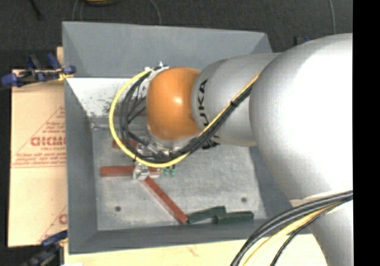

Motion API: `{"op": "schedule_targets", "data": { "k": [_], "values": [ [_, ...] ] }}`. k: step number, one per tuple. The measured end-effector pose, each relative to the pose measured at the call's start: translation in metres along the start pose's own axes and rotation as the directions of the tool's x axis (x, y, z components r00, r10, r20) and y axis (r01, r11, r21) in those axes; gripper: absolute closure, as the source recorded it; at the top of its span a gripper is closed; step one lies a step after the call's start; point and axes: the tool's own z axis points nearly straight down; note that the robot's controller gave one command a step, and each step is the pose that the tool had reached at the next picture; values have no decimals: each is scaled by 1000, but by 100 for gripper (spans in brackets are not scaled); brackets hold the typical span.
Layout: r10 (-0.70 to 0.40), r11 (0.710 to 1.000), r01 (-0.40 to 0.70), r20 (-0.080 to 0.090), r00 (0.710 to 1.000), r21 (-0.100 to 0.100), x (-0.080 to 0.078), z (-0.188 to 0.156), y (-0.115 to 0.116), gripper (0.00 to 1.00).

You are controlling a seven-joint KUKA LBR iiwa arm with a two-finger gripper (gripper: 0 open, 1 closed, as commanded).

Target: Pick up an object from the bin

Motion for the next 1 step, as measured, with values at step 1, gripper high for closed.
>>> {"op": "schedule_targets", "data": {
  "k": [1],
  "values": [
    [3,1000,-3,-6,1000,1,-9,-123,12,100]
  ]
}}
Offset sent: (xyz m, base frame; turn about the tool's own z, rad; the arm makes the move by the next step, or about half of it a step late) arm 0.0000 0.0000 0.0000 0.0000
